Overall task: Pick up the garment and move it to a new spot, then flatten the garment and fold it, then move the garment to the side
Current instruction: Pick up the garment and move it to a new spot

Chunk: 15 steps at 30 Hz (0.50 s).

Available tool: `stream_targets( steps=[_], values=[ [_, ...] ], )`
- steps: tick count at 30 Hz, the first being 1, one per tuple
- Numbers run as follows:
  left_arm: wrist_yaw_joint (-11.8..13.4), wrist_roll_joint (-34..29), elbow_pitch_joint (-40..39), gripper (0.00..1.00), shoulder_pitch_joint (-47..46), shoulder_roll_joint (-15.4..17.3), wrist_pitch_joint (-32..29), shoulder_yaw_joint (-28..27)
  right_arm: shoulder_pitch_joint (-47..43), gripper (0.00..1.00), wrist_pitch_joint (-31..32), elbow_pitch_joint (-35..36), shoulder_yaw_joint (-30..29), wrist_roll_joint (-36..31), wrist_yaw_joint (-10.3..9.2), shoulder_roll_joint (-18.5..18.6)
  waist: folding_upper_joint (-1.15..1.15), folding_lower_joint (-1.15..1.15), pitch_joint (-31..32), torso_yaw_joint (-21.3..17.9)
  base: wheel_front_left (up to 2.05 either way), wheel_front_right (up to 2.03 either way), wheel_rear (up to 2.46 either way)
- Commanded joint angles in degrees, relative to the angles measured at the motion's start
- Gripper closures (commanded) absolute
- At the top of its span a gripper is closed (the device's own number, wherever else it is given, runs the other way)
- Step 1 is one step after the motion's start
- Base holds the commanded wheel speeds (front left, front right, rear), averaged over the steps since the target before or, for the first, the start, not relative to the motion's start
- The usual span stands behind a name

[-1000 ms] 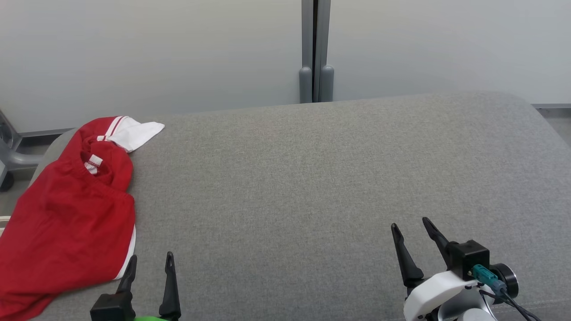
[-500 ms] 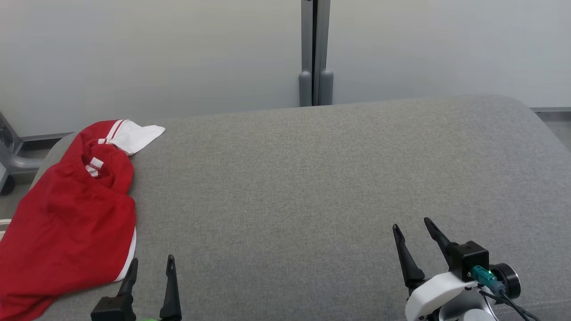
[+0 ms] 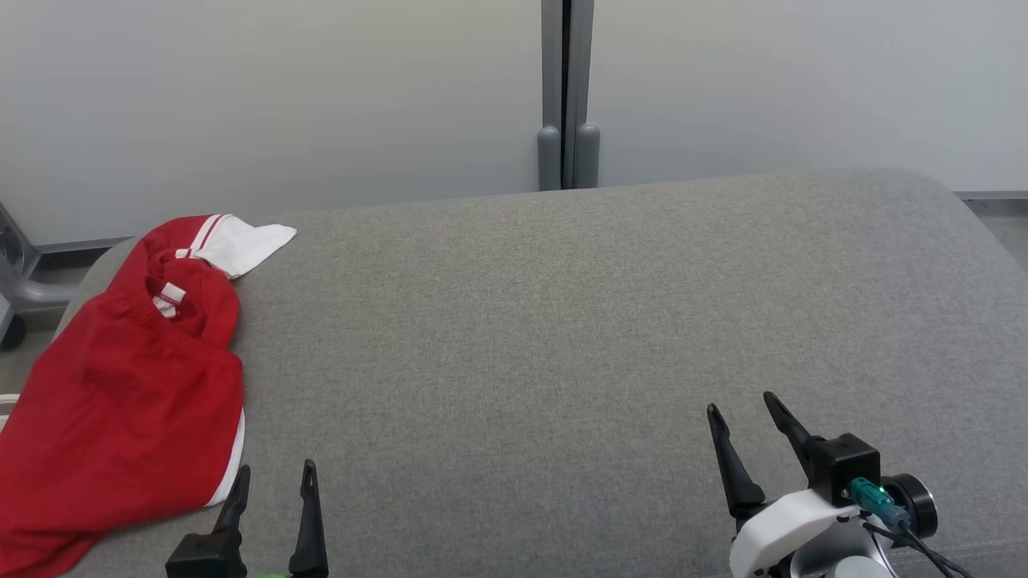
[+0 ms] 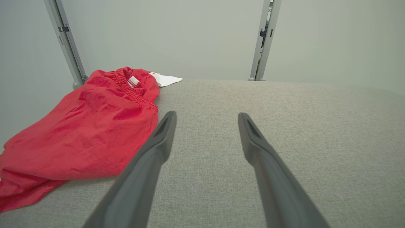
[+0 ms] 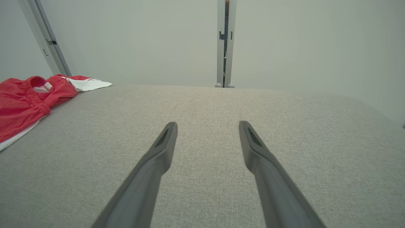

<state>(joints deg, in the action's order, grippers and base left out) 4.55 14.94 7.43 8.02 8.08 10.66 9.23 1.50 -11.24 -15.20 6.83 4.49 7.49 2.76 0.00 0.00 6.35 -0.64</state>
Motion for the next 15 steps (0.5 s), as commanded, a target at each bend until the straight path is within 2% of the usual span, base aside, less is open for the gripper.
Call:
stream_targets(
  steps=[1,10,15],
  values=[
    [0.39,0.28,-0.29,0.00,0.76,0.44,0.09,-0.02,-0.27,0.00,-0.12,0.11,-0.02,-0.09,0.00,0.22,0.00,0.00,0.00,0.02,0.00,0.00,0.00],
    [0.63,0.46,-0.58,0.00,0.61,0.86,-0.35,0.35,-0.40,0.00,-0.14,0.16,-0.17,0.00,0.00,0.22,0.00,0.00,-0.09,0.36,0.00,0.00,0.00],
    [0.69,0.47,-0.63,0.00,-0.09,1.17,-0.49,0.64,-0.85,0.00,-0.21,0.24,-0.47,0.31,0.00,0.20,0.00,0.00,-0.16,2.14,0.00,0.00,0.00]
  ],
)
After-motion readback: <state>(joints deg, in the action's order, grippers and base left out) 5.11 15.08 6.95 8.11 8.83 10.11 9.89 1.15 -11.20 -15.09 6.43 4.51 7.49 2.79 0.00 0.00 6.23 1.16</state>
